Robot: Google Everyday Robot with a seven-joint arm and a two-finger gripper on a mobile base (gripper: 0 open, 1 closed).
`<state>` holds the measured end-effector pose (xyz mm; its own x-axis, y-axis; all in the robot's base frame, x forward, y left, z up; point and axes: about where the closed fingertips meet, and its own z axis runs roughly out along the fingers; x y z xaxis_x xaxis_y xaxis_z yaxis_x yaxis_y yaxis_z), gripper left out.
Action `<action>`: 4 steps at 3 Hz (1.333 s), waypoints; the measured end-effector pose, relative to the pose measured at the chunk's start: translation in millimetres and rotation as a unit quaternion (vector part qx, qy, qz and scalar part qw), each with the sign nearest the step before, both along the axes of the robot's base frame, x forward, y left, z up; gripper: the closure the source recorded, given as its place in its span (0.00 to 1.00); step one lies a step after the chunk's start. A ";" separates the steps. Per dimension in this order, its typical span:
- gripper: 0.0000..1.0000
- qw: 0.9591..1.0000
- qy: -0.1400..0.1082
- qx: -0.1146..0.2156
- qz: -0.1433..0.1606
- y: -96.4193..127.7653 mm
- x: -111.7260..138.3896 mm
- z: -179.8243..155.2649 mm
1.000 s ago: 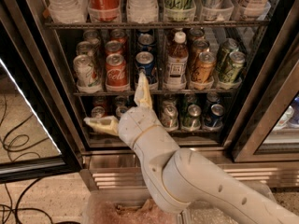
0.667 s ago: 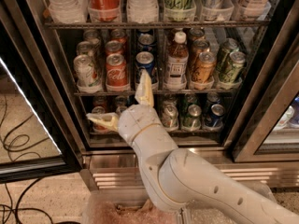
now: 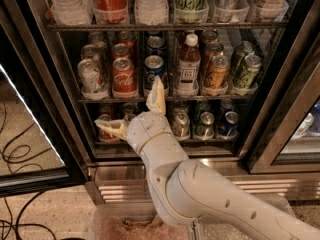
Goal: Pick coke can from middle shelf of fridge
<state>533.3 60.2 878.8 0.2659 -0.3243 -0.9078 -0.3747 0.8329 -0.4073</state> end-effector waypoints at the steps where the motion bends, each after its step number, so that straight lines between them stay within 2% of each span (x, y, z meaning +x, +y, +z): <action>1: 0.00 0.999 0.012 0.026 -0.040 14.3 7.0 -5.0; 2: 0.00 0.996 0.025 0.043 -0.072 2.8 14.0 -8.0; 3: 0.00 0.996 0.025 0.043 -0.073 2.3 14.1 -8.2; 4: 0.00 0.994 0.042 0.036 -0.099 -0.4 24.0 -16.7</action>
Offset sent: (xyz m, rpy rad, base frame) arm 0.0052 0.0116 -0.0050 0.0395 0.0216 -0.0622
